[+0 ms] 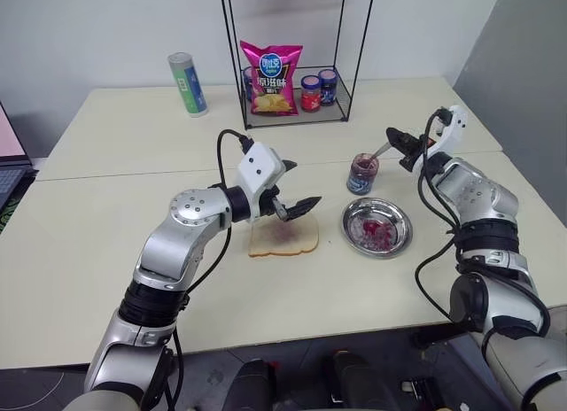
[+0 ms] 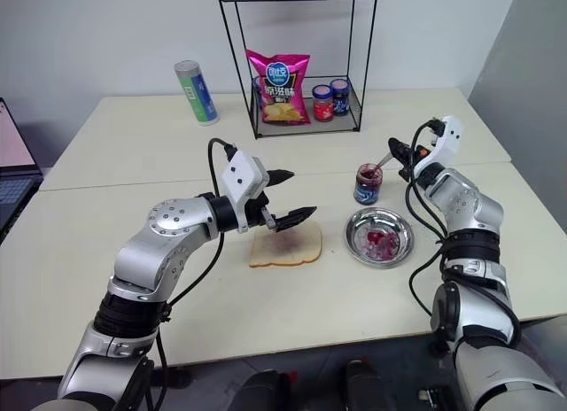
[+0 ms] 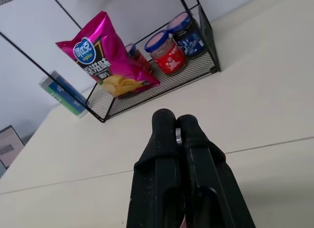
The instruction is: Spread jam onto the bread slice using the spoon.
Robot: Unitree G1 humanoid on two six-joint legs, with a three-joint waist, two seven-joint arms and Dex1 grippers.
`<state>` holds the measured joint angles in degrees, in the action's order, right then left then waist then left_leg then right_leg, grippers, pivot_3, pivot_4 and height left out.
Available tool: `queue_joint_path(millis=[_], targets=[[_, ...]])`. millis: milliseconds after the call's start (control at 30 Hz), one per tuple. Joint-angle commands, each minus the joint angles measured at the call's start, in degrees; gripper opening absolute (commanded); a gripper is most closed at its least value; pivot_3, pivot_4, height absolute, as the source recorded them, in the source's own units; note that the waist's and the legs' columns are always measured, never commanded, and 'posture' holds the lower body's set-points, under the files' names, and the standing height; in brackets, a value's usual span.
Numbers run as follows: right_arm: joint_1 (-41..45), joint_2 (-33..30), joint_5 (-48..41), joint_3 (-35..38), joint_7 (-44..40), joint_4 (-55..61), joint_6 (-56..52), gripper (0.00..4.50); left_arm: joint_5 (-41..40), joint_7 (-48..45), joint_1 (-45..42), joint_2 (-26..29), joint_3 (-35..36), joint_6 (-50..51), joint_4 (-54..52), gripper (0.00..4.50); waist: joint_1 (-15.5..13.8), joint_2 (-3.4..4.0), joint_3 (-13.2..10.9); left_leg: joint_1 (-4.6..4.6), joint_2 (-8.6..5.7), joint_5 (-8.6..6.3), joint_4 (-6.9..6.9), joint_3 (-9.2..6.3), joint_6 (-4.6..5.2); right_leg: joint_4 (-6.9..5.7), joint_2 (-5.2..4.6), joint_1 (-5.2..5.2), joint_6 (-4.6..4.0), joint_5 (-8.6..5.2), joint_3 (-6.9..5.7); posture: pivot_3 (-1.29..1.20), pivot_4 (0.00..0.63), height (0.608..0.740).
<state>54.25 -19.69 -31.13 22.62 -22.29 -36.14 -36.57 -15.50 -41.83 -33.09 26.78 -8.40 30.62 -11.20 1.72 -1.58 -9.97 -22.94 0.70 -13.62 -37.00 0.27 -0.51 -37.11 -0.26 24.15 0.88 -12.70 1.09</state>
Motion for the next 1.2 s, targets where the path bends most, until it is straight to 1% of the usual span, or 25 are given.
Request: queue_joint_path(millis=[33, 133, 233, 600, 733, 767, 867, 1000, 1100, 1200], targets=[[1.9, -0.8, -3.4, 3.5, 2.4, 3.4, -1.8, 0.04, 0.0, 0.2, -0.8, 0.0, 1.0, -1.3, -1.1, 4.5, 0.0, 0.0, 0.0, 0.0, 0.0, 0.0, 0.0, -0.01, 0.0, 0.0, 0.0, 0.0, 0.0, 0.0, 0.0, 0.0, 0.15, 0.74], [1.6, -1.0, -4.2, 4.3, 3.3, 3.6, -2.6, 0.04, 0.0, 0.0, -0.9, 0.0, 1.0, -1.5, -0.9, 4.5, 0.0, 0.0, 0.0, -0.01, 0.0, 0.0, 0.0, 0.0, 0.0, 0.01, 0.0, 0.0, 0.0, 0.0, 0.0, 0.0, 0.15, 0.74], [1.4, -1.0, -6.1, 6.9, 5.0, 3.2, -4.0, 0.04, 0.1, -0.1, -1.2, -0.1, 1.0, -1.7, -0.5, 4.5, 0.0, 0.0, 0.0, -0.01, 0.0, 0.0, 0.0, 0.01, 0.0, 0.01, 0.0, 0.0, 0.0, 0.0, 0.0, 0.0, 0.15, 0.74], [3.0, 0.6, -16.1, 18.0, 15.6, 1.2, -8.5, 0.04, 0.2, -0.8, -2.1, 0.2, 1.1, -2.8, 1.1, 4.5, 0.0, 0.0, 0.0, -0.02, 0.0, 0.0, 0.01, 0.0, 0.0, 0.01, 0.01, 0.0, 0.01, -0.01, 0.0, 0.0, 0.15, 0.74], [4.0, 1.8, -21.6, 22.0, 19.2, 2.0, -10.3, 0.04, 0.4, -0.9, -1.9, 0.9, 1.8, -3.6, 1.7, 4.5, 0.0, 0.0, 0.0, -0.02, 0.0, 0.0, 0.01, 0.03, 0.0, 0.03, 0.01, 0.0, 0.01, 0.0, 0.0, 0.0, 0.15, 0.74], [4.1, 2.2, -22.3, 22.0, 19.7, 2.8, -10.9, 0.04, 0.3, -1.0, -1.8, 1.1, 2.0, -3.8, 1.7, 4.5, 0.1, 0.0, 0.0, -0.02, 0.0, 0.0, 0.01, 0.04, 0.0, 0.03, 0.01, 0.0, 0.01, -0.01, 0.0, 0.0, 0.15, 0.74], [4.3, 5.0, -25.4, 18.8, 20.3, 10.6, -15.1, 0.04, -0.6, -1.0, 1.3, 2.5, 3.8, -3.6, -1.1, 4.5, 0.2, 0.03, 0.0, -0.01, 0.02, 0.0, 0.02, 0.04, 0.01, 0.01, 0.03, 0.02, 0.01, -0.01, 0.01, 0.0, 0.15, 0.74], [3.7, 8.8, -27.3, 15.5, 22.6, 17.5, -17.3, 0.04, -1.0, 0.1, 5.2, 4.0, 6.7, -3.1, -4.3, 4.5, 0.5, 0.07, 0.0, -0.02, 0.09, 0.0, 0.08, -0.06, 0.01, -0.02, 0.08, 0.06, 0.0, -0.01, 0.03, 0.0, 0.15, 0.74], [2.1, 13.4, -27.7, 9.7, 23.1, 24.2, -19.4, 0.04, -4.0, 1.3, 11.6, 5.4, 11.1, 0.4, -11.2, 4.5, 0.5, 0.09, 0.0, -0.05, 0.11, -0.01, 0.08, -0.11, 0.01, -0.01, 0.07, 0.07, 0.0, -0.01, 0.02, 0.0, 0.15, 0.74], [0.2, 16.5, -27.4, 4.5, 22.5, 29.3, -20.6, 0.04, -5.7, 2.3, 18.1, 7.2, 15.2, 3.4, -17.1, 4.5, 0.5, 0.1, -0.1, -0.06, 0.13, -0.01, 0.08, -0.13, 0.01, 0.0, 0.05, 0.08, -0.01, -0.01, 0.01, 0.0, 0.15, 0.74]])
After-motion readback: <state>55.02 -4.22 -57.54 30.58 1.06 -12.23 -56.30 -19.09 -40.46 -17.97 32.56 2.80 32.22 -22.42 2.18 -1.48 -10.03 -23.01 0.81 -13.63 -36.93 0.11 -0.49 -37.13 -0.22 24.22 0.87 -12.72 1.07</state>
